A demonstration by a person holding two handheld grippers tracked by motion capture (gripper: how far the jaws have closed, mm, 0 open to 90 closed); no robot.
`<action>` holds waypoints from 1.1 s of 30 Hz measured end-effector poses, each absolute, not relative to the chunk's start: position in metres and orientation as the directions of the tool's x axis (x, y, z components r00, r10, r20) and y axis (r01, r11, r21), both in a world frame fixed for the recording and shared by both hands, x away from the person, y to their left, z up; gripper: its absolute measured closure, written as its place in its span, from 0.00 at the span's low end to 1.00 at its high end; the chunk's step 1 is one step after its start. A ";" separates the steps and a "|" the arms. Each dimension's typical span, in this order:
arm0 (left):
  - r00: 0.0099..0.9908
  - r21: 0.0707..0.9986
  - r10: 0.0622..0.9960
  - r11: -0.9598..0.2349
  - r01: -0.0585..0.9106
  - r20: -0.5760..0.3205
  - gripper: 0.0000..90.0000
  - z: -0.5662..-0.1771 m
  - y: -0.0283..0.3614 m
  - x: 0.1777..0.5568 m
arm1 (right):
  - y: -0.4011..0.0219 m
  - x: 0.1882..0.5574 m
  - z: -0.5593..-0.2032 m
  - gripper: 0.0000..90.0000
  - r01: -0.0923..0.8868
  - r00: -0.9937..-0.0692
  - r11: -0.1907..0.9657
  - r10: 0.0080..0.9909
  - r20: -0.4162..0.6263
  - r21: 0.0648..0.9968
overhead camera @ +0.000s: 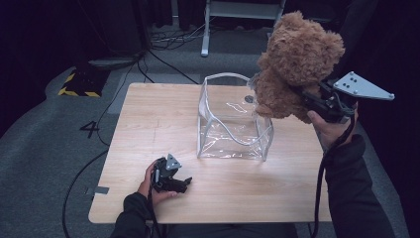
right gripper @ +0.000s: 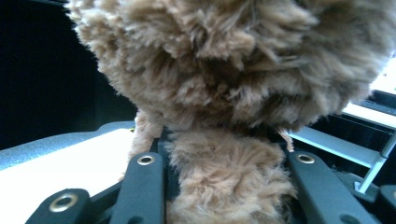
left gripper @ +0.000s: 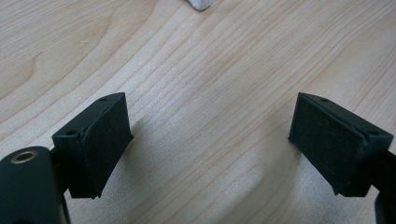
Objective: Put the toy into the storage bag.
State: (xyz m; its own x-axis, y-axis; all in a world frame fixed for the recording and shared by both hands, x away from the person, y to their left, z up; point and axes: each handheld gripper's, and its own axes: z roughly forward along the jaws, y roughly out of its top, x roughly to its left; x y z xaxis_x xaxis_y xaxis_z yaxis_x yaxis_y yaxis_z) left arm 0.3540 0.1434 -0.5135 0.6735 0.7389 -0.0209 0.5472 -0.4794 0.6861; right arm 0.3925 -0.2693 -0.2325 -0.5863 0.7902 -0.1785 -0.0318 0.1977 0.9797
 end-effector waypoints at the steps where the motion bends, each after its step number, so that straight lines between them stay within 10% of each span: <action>1: 0.674 0.686 0.739 -0.479 0.547 -0.021 0.14 -0.514 0.143 0.354 | -0.269 0.393 -0.232 0.70 -0.032 -0.586 0.198 0.790 -0.178 0.980; 33: 0.673 0.686 0.739 -0.478 0.548 -0.022 0.14 -0.514 0.143 0.354 | -0.198 0.400 -0.232 0.70 -0.026 -0.640 0.239 0.741 -0.200 0.971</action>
